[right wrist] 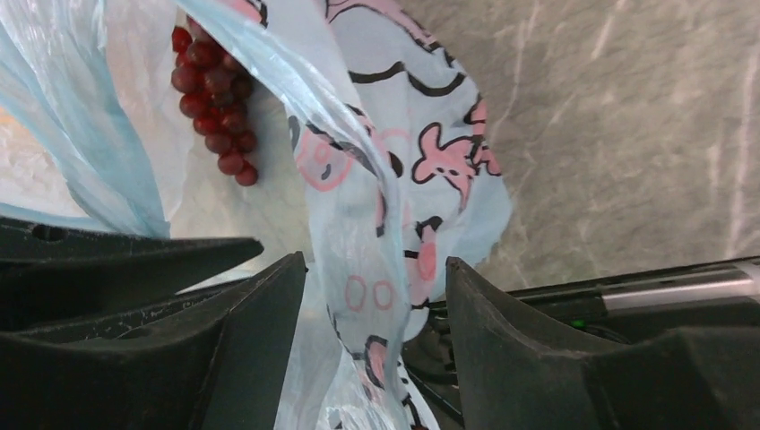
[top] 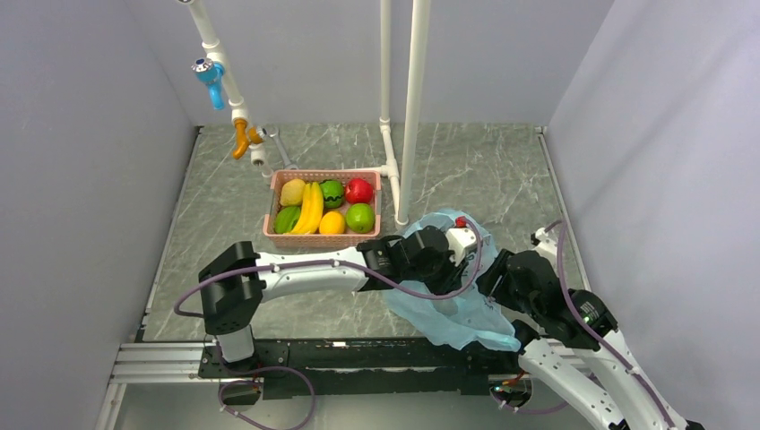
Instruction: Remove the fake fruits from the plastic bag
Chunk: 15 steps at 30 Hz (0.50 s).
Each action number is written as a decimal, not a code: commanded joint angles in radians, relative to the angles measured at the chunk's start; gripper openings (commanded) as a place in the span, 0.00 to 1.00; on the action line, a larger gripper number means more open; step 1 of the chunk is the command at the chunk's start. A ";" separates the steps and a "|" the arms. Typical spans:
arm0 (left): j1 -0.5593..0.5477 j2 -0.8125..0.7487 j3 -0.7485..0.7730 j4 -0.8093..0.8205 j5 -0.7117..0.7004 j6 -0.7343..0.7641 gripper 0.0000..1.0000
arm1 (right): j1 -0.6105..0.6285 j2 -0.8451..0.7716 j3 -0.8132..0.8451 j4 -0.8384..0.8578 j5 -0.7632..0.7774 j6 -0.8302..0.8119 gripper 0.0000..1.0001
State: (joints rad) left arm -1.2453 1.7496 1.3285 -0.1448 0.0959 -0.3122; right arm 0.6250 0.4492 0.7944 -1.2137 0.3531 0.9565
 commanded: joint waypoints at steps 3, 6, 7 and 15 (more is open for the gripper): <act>-0.028 0.020 -0.077 0.215 -0.191 0.039 0.29 | 0.001 0.012 -0.084 0.211 -0.109 -0.061 0.45; -0.028 0.045 -0.096 0.249 -0.321 0.090 0.33 | 0.000 0.030 -0.101 0.275 -0.140 -0.094 0.11; -0.028 0.063 -0.087 0.248 -0.357 0.120 0.36 | 0.001 0.034 -0.101 0.285 -0.142 -0.100 0.00; 0.051 0.152 0.004 0.095 -0.494 0.123 0.54 | 0.001 0.008 -0.068 0.270 -0.104 -0.130 0.00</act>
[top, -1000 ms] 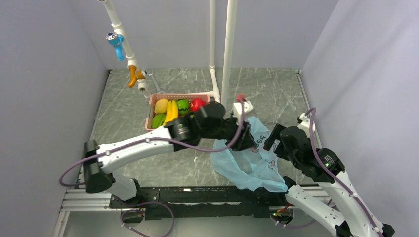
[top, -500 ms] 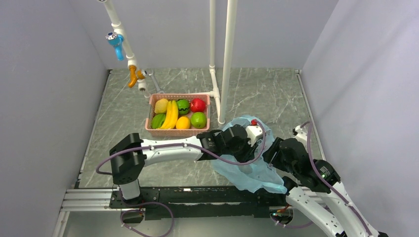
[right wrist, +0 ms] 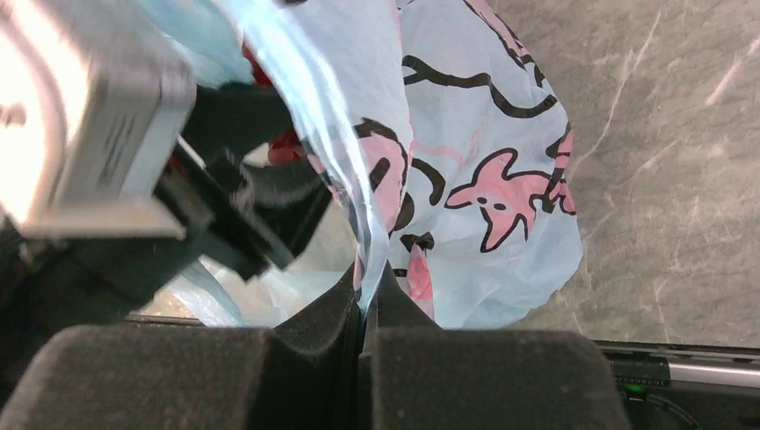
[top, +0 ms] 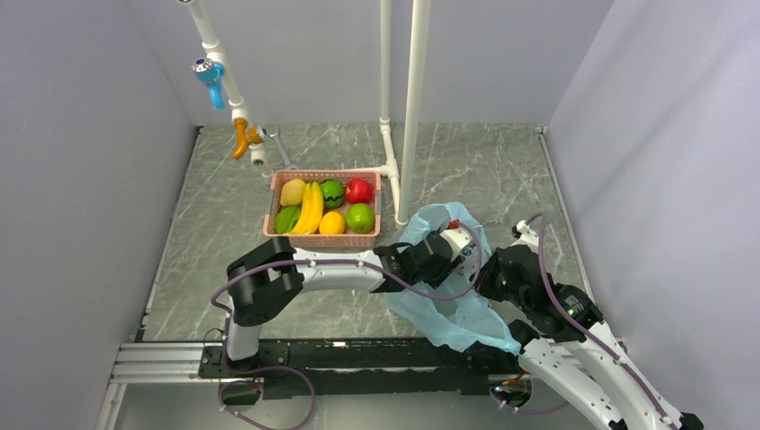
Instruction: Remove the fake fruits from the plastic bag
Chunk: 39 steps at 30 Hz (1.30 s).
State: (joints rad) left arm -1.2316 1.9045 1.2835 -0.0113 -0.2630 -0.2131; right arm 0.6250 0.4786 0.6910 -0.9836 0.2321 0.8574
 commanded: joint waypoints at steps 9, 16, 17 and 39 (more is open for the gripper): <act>0.092 0.073 0.148 -0.169 -0.248 0.069 0.79 | 0.000 -0.015 0.032 0.058 -0.006 -0.041 0.00; 0.110 0.132 0.211 -0.193 -0.299 0.097 0.99 | 0.001 -0.014 0.016 0.075 -0.031 -0.044 0.00; 0.116 0.142 0.220 -0.194 -0.292 0.097 0.98 | 0.001 -0.014 0.014 0.075 -0.032 -0.043 0.00; 0.162 0.185 0.261 -0.215 -0.186 0.091 0.32 | 0.000 0.053 -0.006 0.115 -0.032 -0.036 0.00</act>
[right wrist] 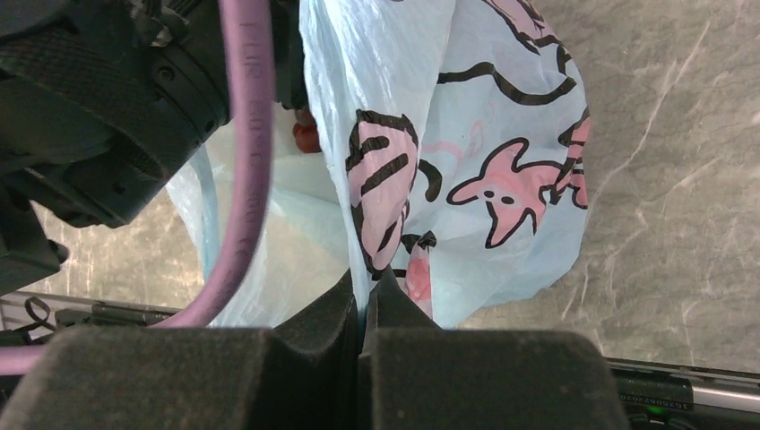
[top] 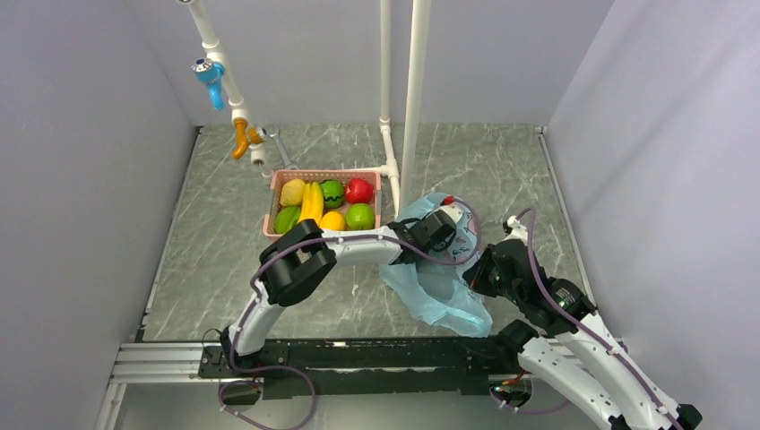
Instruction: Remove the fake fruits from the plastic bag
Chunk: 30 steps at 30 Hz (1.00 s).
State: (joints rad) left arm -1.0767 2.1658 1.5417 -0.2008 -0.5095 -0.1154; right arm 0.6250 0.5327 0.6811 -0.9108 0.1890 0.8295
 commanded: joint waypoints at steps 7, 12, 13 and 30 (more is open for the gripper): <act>0.008 -0.244 -0.087 -0.014 0.196 -0.057 0.18 | 0.000 0.012 0.010 0.051 0.025 -0.015 0.00; 0.007 -0.331 -0.109 -0.042 0.308 -0.076 0.11 | 0.000 0.018 0.021 0.052 0.032 -0.016 0.00; 0.007 -0.349 -0.115 -0.040 0.336 -0.075 0.10 | 0.000 0.018 0.025 0.051 0.035 -0.016 0.00; 0.016 -0.486 -0.251 0.023 0.771 -0.099 0.03 | 0.001 0.072 0.163 -0.017 0.235 -0.035 0.00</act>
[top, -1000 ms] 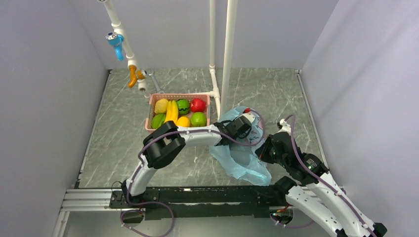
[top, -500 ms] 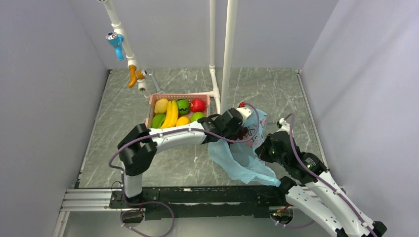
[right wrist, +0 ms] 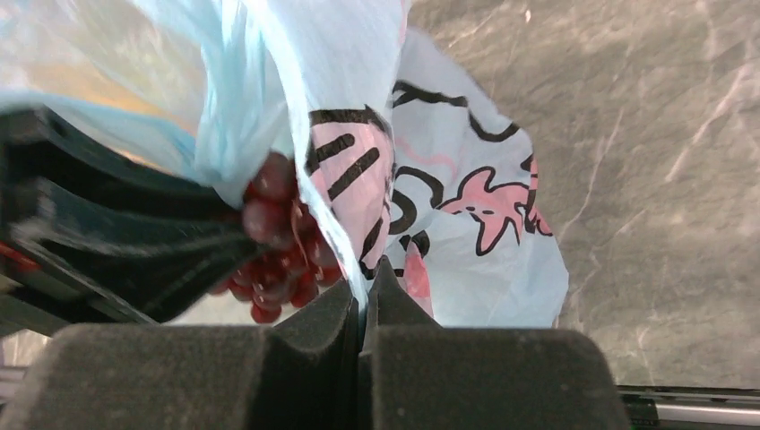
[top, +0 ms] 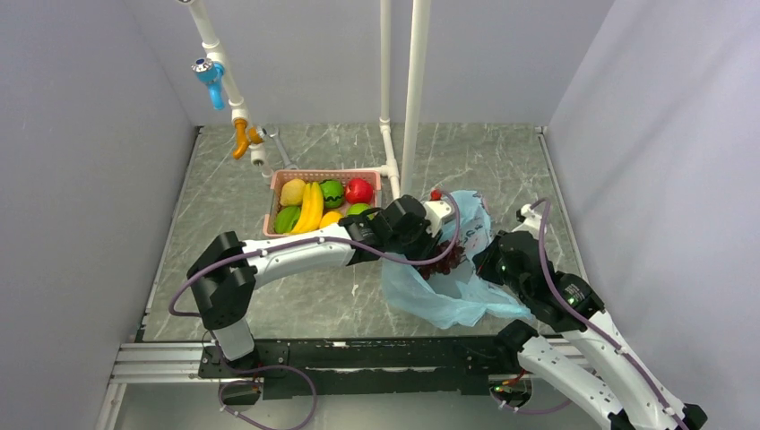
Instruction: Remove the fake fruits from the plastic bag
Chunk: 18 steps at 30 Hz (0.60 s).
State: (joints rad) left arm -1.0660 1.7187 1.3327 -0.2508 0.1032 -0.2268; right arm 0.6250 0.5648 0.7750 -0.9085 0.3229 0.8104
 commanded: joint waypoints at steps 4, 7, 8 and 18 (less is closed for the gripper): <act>0.007 -0.067 -0.115 0.167 0.271 0.061 0.03 | 0.001 0.083 0.104 -0.009 0.133 -0.047 0.00; 0.012 -0.094 -0.151 0.238 0.281 0.049 0.03 | 0.001 0.123 0.119 -0.014 0.137 -0.057 0.00; 0.014 -0.106 -0.161 0.268 0.274 0.039 0.03 | 0.000 0.129 0.113 -0.013 0.125 -0.055 0.00; 0.030 0.049 0.012 0.118 0.073 0.015 0.08 | 0.001 0.056 0.005 0.020 -0.033 -0.013 0.00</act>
State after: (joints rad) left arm -1.0435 1.7142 1.2640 -0.0956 0.2714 -0.2077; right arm 0.6250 0.6540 0.7795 -0.9012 0.3275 0.7876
